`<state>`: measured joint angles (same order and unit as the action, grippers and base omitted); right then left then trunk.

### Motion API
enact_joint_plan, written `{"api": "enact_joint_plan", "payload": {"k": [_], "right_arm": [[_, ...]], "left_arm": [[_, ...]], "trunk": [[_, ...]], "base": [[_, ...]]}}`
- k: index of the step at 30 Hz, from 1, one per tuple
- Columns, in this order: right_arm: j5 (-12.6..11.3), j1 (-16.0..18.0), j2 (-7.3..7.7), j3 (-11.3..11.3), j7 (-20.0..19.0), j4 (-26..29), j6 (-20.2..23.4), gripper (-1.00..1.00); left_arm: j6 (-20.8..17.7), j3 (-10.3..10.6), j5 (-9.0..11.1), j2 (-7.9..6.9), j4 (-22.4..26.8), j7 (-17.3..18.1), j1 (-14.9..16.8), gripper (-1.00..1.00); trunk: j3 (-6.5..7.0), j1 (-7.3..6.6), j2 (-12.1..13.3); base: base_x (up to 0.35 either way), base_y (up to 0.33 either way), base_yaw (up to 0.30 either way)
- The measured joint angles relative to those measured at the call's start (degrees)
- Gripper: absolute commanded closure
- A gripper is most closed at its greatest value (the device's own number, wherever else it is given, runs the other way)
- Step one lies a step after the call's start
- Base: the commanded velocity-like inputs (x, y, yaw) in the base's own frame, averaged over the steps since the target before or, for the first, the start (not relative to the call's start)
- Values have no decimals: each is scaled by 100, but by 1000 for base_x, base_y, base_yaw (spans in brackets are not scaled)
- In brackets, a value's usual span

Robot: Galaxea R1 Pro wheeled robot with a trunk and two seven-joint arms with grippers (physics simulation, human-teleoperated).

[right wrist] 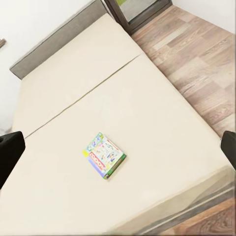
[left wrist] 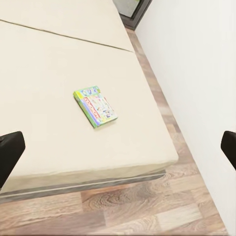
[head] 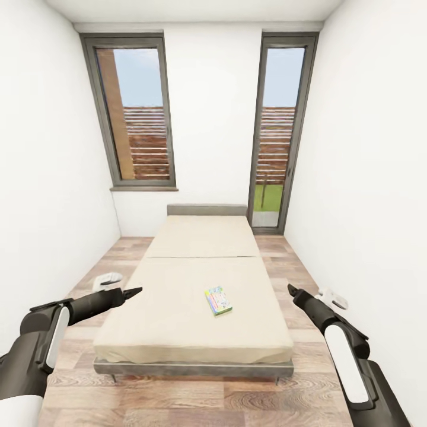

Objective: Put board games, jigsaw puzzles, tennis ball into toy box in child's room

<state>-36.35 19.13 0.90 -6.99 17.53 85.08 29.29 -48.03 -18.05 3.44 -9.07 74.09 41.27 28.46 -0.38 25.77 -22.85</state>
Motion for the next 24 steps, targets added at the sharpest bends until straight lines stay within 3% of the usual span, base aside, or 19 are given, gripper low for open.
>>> {"api": "enact_joint_plan", "payload": {"k": [8,24], "right_arm": [[-2,-3,6,10,-8,-152,-6,-100],[3,-3,-7,20,-9,-323,-1,-100]], "left_arm": [[7,5,-2,-4,5,12,-4,-100],[10,-2,4,-6,6,-2,-5,-100]], "trunk": [[-66,-2,6],[-215,-3,8]], "base": [[-30,-40,0],[15,-165,0]]}}
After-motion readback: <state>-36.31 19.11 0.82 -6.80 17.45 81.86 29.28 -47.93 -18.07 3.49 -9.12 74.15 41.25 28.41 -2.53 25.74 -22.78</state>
